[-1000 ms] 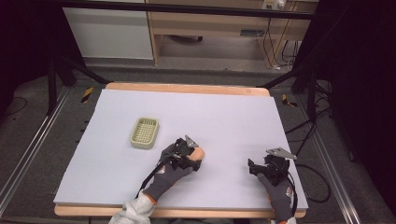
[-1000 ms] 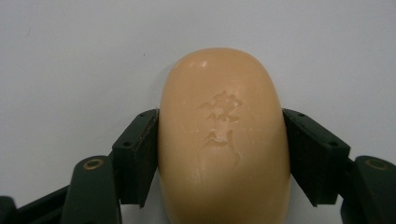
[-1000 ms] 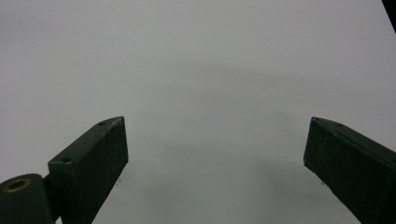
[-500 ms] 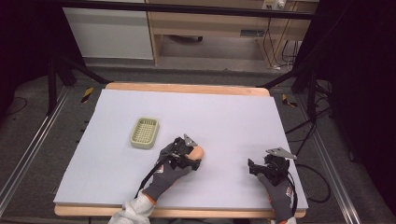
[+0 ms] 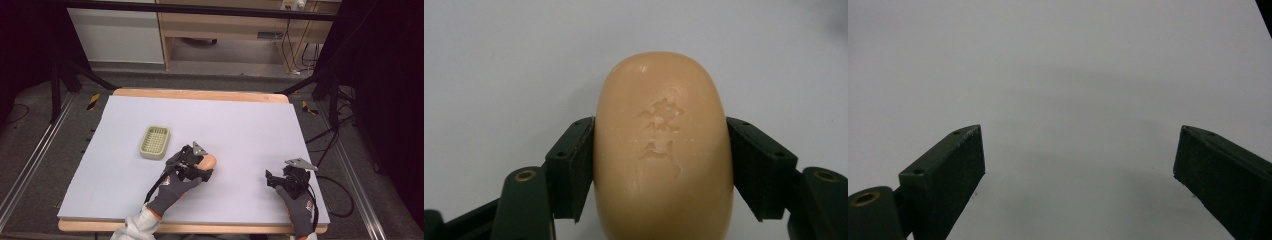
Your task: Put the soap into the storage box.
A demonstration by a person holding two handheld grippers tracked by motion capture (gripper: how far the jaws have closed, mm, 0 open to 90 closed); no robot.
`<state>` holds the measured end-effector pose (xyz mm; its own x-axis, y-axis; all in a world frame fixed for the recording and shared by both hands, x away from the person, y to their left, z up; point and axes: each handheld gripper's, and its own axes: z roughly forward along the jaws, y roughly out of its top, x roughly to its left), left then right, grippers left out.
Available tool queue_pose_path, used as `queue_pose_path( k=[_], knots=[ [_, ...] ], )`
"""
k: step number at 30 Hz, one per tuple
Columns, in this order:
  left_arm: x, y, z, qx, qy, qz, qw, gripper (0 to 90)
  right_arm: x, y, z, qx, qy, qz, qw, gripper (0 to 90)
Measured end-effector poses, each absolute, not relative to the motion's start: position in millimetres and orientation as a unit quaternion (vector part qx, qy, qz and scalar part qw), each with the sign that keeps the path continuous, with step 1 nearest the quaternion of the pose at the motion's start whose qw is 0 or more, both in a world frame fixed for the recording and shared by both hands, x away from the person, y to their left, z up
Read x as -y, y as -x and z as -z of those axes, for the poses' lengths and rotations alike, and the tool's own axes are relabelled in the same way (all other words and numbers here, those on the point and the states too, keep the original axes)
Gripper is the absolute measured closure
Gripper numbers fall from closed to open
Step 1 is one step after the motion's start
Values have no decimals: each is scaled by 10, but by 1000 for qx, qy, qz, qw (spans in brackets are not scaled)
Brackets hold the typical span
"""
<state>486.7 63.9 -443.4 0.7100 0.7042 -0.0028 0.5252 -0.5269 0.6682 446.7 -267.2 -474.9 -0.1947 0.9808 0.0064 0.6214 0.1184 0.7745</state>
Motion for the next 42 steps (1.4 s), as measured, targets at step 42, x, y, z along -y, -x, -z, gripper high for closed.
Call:
queue_pose_path(
  k=[42],
  knots=[
    [-1237, -4794, 4233, -382, -842, -151, 350, 316, 2671, -4453, 4741, -698, -571, -336, 272, 65]
  ],
)
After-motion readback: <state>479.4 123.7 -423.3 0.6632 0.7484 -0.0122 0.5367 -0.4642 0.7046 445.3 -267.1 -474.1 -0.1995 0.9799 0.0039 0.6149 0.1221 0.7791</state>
